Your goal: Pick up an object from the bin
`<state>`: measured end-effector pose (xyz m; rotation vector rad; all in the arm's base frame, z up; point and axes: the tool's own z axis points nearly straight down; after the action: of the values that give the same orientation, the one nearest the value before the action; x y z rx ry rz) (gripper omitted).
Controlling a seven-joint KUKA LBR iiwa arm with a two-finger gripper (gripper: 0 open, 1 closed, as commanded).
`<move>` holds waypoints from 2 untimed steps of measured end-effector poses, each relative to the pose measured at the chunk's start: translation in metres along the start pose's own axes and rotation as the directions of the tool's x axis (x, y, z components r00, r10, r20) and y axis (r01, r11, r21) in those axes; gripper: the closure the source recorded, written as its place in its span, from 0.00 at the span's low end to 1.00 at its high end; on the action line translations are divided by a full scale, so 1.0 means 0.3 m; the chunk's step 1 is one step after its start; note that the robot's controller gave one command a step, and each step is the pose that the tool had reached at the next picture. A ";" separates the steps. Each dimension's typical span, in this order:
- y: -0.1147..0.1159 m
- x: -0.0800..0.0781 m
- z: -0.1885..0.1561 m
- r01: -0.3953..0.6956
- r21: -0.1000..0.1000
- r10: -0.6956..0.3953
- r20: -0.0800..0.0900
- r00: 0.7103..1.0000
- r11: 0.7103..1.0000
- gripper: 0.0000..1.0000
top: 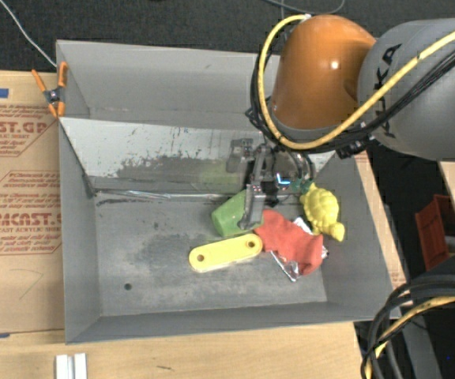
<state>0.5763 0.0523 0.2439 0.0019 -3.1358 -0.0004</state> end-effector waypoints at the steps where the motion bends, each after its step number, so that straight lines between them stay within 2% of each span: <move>1: -0.001 -0.004 -0.016 -0.001 -0.001 0.001 0.008 1.000 1.000 0.00; 2: -0.078 0.167 0.285 0.090 0.000 -0.090 0.005 0.996 0.996 0.00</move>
Offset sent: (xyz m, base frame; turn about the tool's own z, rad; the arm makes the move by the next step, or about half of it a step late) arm -0.0603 -0.0283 -0.1015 -0.1042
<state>0.5256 0.0288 0.1587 0.1433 -3.1379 -0.0008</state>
